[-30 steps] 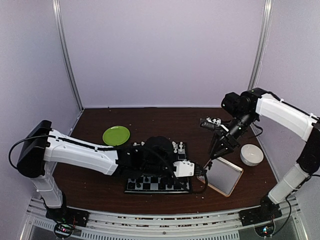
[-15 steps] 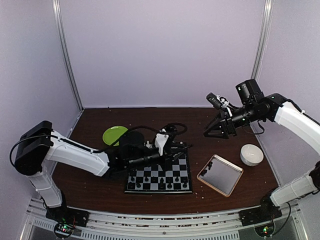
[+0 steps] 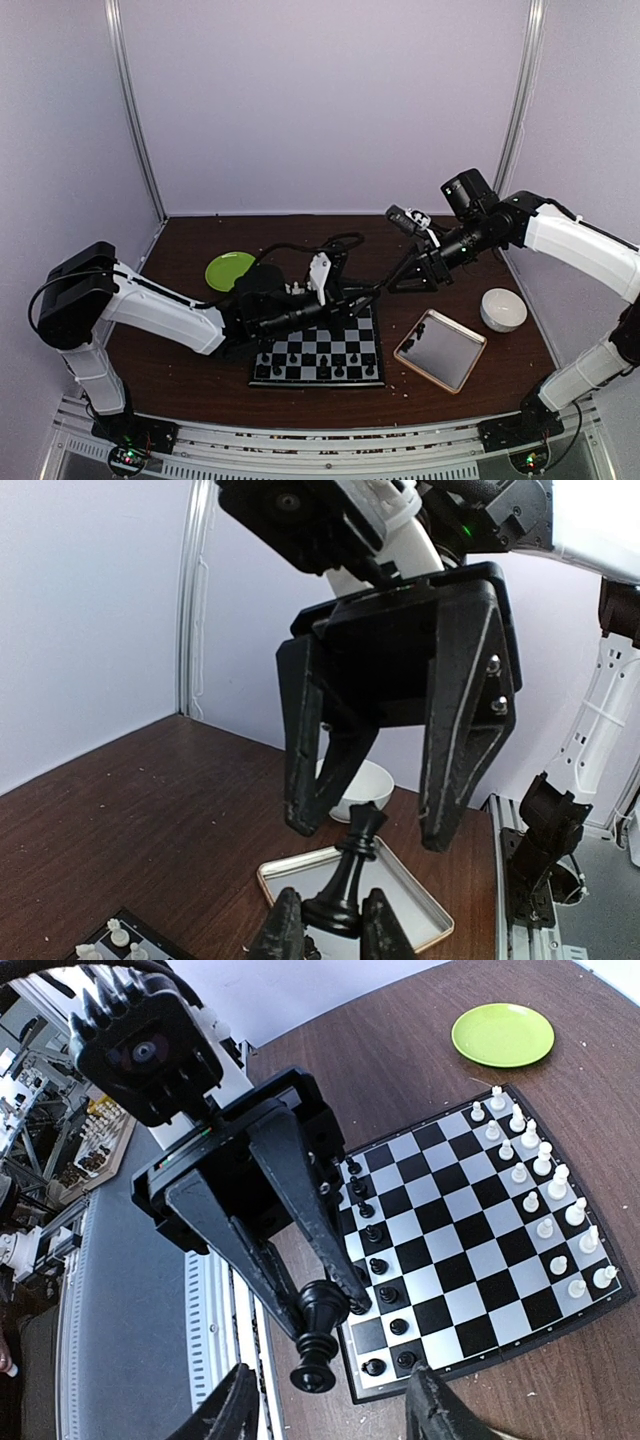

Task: Set up the chess pieces on the board
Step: Pass from the left arm to the right

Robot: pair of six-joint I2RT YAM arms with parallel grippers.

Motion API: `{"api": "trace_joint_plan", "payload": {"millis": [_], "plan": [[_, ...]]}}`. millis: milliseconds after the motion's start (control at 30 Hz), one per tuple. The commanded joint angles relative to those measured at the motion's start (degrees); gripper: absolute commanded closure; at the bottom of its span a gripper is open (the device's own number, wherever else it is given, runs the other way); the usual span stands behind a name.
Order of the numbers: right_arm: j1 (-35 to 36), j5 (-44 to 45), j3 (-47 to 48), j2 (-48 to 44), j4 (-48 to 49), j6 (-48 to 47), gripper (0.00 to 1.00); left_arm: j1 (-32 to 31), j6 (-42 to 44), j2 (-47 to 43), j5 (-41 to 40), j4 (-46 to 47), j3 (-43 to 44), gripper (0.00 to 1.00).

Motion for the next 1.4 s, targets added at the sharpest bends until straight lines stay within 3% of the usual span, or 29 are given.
{"api": "trace_joint_plan", "payload": {"millis": [0, 133, 300, 633, 933, 1200, 1367], "plan": [[0.4, -1.68, 0.95, 0.31, 0.76, 0.7, 0.52, 0.39, -0.71, 0.64, 1.31, 3.78, 1.18, 0.93], [0.58, -2.85, 1.36, 1.07, 0.88, 0.72, 0.62, 0.39, -0.49, 0.64, 1.65, 3.28, 1.38, 0.92], [0.88, -3.12, 1.59, 1.25, 1.19, 1.21, 0.63, 0.39, -0.48, 0.64, 1.96, 2.85, 1.6, 0.92], [1.15, -3.89, 1.09, 1.27, 2.39, 2.22, 0.77, 0.39, -0.48, 0.81, 2.56, 2.45, 1.88, 0.92], [1.49, -4.22, 1.17, 1.49, 2.98, 2.87, 0.81, 0.39, -0.48, 1.05, 2.64, 2.15, 2.18, 0.92], [1.76, -4.11, 1.08, 1.54, 2.96, 2.67, 0.95, 0.48, -0.64, 1.03, 2.18, 2.12, 1.97, 0.91], [1.76, -2.51, 1.5, 1.37, 1.99, 1.6, 0.98, 0.81, -1.26, 0.19, 0.73, -0.09, 1.62, 0.71]]}}
